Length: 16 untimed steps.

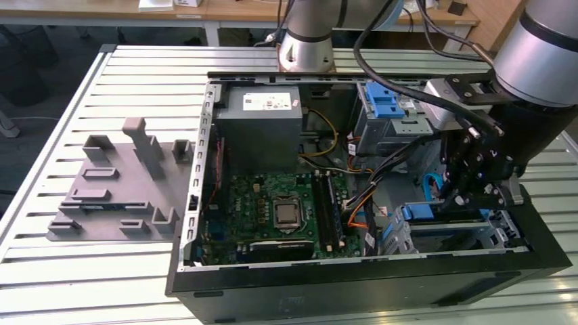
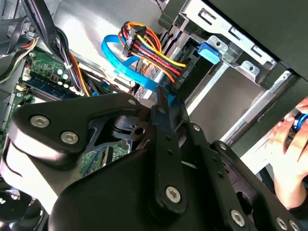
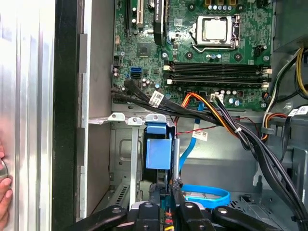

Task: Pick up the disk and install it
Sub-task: 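Insert the second disk wire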

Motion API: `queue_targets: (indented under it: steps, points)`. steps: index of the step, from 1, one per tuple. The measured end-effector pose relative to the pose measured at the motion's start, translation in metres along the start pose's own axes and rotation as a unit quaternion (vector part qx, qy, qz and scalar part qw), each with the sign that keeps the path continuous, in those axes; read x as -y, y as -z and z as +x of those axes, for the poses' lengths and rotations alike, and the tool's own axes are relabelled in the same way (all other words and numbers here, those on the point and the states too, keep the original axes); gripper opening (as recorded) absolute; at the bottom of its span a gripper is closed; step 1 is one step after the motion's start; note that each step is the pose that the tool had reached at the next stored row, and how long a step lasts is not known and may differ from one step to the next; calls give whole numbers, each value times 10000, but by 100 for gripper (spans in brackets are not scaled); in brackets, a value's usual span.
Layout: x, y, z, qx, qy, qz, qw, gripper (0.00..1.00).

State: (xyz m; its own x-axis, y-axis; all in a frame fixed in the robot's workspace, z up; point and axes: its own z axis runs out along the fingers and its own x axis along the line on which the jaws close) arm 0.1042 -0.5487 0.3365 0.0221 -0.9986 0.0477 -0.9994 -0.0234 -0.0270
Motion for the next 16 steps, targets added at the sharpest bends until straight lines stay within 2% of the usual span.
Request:
queue_targets:
  steps: [5, 6, 7, 8, 16]
  points:
    - [2, 83, 4, 1, 1, -33, 10000, 23]
    - [2, 90, 4, 2, 1, -38, 10000, 16]
    - [2, 94, 5, 3, 2, -41, 10000, 16]
    - [2, 97, 5, 3, 2, -43, 10000, 11]
    - [3, 106, 5, 2, 3, -52, 10000, 11]
